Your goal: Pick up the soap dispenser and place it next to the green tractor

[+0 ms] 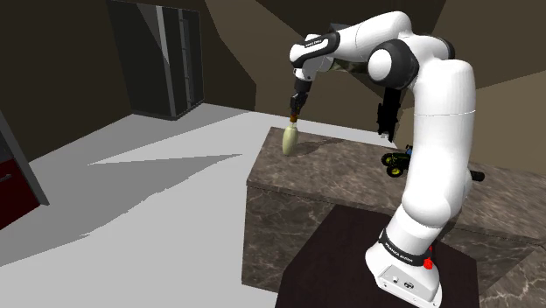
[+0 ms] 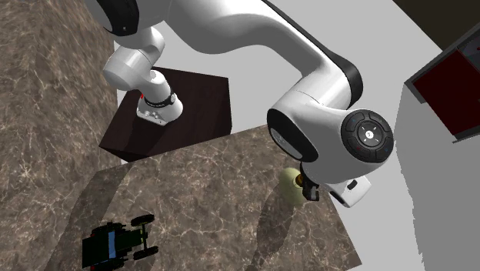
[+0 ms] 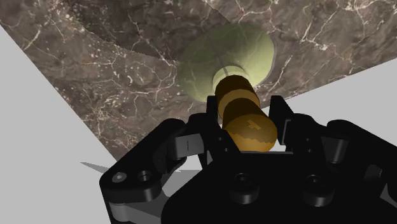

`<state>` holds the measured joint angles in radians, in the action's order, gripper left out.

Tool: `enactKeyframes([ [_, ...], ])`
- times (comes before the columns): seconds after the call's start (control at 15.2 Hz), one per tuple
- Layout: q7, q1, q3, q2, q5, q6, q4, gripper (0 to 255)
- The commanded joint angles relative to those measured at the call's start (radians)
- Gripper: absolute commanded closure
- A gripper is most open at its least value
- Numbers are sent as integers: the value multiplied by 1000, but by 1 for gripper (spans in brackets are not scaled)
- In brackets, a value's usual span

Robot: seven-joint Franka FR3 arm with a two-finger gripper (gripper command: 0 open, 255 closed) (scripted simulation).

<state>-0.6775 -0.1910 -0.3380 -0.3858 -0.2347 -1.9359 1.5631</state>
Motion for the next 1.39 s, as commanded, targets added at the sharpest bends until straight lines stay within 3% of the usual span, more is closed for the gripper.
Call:
enactKeyframes([
  [0.0,0,0,0,0,0,0,0,255],
  [0.46,0,0,0,0,0,0,0,255],
  [1.32,23,-8,-7,18,14,164,-149,255],
])
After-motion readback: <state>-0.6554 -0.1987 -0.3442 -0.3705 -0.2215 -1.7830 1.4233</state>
